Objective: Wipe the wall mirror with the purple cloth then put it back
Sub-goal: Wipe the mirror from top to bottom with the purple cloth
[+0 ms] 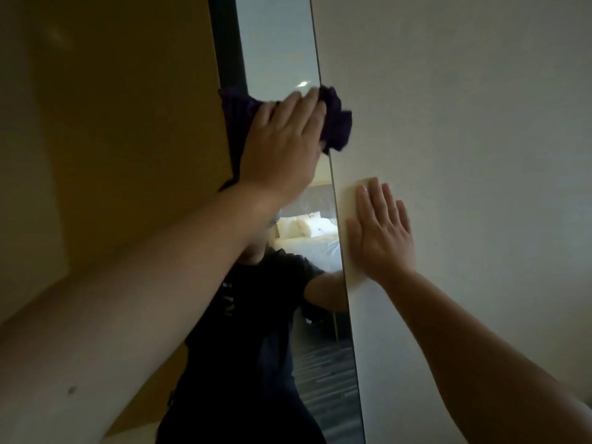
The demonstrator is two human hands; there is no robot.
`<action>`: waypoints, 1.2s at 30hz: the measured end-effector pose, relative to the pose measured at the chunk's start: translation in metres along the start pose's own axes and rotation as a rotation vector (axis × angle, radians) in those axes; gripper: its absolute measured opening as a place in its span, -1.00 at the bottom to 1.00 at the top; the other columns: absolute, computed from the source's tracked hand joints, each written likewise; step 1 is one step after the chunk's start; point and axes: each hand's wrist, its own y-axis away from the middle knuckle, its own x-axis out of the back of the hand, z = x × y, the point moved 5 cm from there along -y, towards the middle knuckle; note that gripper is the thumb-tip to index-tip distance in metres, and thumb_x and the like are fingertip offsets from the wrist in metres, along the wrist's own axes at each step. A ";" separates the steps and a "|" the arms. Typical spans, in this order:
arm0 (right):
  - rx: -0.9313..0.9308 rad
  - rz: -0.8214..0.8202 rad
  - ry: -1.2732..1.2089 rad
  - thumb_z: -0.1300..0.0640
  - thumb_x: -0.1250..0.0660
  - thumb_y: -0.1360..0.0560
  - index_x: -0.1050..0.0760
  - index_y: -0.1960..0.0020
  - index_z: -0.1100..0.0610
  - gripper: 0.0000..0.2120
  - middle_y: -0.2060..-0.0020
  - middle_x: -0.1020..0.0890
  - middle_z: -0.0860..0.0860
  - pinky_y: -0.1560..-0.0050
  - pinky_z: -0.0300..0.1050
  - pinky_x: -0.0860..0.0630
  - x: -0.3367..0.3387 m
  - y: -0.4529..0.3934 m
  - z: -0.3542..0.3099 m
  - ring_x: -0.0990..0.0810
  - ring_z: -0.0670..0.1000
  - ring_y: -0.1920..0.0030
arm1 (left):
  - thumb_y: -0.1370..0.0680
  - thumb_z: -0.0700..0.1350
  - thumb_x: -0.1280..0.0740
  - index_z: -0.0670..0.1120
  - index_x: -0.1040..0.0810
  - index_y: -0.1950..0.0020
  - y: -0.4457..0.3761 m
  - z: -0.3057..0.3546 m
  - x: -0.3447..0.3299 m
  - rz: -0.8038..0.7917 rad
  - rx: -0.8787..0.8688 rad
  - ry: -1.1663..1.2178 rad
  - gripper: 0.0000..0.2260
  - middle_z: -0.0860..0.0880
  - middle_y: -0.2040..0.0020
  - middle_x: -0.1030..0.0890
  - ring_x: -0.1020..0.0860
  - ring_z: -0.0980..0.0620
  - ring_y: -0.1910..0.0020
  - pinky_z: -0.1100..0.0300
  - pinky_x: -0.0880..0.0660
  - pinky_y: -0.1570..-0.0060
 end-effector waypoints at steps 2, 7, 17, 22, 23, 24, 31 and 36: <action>0.010 -0.007 0.001 -0.21 0.23 -0.65 0.20 -0.60 -0.03 -0.42 -0.53 0.27 -0.13 -0.57 -0.02 0.23 0.001 0.001 0.003 0.29 -0.07 -0.57 | -0.66 0.02 -0.14 -0.14 -0.30 -0.51 0.043 0.026 -0.004 -0.028 -0.037 0.027 -0.55 -0.12 -0.53 -0.30 -0.27 -0.14 -0.49 -0.11 -0.19 -0.42; 0.075 -0.027 0.044 -0.15 0.09 -0.68 0.13 -0.61 0.03 -0.43 -0.58 0.17 -0.03 -0.57 0.01 0.18 0.004 0.005 0.011 0.25 -0.03 -0.57 | -0.67 -0.07 -0.08 -0.15 -0.25 -0.54 0.179 0.100 -0.014 -0.126 -0.169 0.059 -0.56 -0.14 -0.55 -0.25 -0.23 -0.16 -0.51 -0.10 -0.19 -0.44; 0.026 -0.071 0.021 -0.14 0.12 -0.68 0.10 -0.62 0.04 -0.44 -0.61 0.09 0.02 -0.57 0.08 0.14 0.014 0.008 0.001 0.17 0.04 -0.59 | -0.63 -0.07 -0.07 -0.04 -0.33 -0.50 0.285 0.134 -0.011 -0.332 -0.292 0.124 -0.58 -0.05 -0.52 -0.32 -0.32 -0.09 -0.46 -0.03 -0.21 -0.40; 0.000 -0.119 -0.006 -0.09 0.05 -0.68 0.08 -0.62 0.03 -0.44 -0.61 0.06 0.04 -0.55 0.18 0.03 0.025 0.008 -0.005 0.09 0.11 -0.60 | -0.64 -0.14 -0.15 -0.06 -0.50 -0.35 0.278 0.125 0.006 -0.324 -0.276 0.193 -0.70 -0.09 -0.36 -0.51 -0.51 -0.13 -0.22 -0.04 -0.44 -0.13; -0.011 -0.143 -0.031 -0.09 0.05 -0.67 0.07 -0.62 0.03 -0.44 -0.61 0.05 0.05 -0.55 0.21 0.00 0.026 0.005 -0.006 0.07 0.13 -0.60 | -0.65 -0.17 -0.15 -0.08 -0.51 -0.33 0.281 0.120 0.010 -0.321 -0.263 0.201 -0.71 -0.10 -0.33 -0.52 -0.52 -0.16 -0.18 -0.07 -0.46 -0.08; -0.024 -0.165 -0.058 -0.12 0.07 -0.65 0.04 -0.61 0.05 -0.42 -0.61 0.02 0.07 -0.54 0.23 -0.03 0.029 0.003 -0.008 0.04 0.15 -0.59 | -0.65 -0.19 -0.15 -0.10 -0.52 -0.32 0.285 0.113 0.015 -0.319 -0.250 0.209 -0.72 -0.12 -0.32 -0.54 -0.53 -0.18 -0.15 -0.08 -0.47 -0.05; -0.092 -0.078 -0.210 -0.17 0.06 -0.63 -0.12 -0.59 0.13 -0.38 -0.59 -0.09 0.16 -0.56 0.16 -0.03 0.046 0.081 -0.070 -0.04 0.15 -0.58 | -0.63 -0.23 -0.07 -0.12 -0.50 -0.35 0.342 0.043 0.050 -0.350 -0.050 0.221 -0.65 -0.10 -0.34 -0.53 -0.53 -0.15 -0.17 -0.05 -0.45 -0.02; 0.145 -0.204 -0.283 -0.07 -0.04 -0.62 -0.01 -0.61 0.07 -0.39 -0.61 0.10 0.09 -0.56 0.21 0.12 -0.009 0.226 -0.168 0.17 0.11 -0.60 | -0.59 -0.23 -0.31 -0.14 -0.52 -0.34 0.410 -0.004 0.079 -0.338 0.121 0.256 -0.69 -0.11 -0.33 -0.53 -0.52 -0.14 -0.21 -0.06 -0.46 -0.08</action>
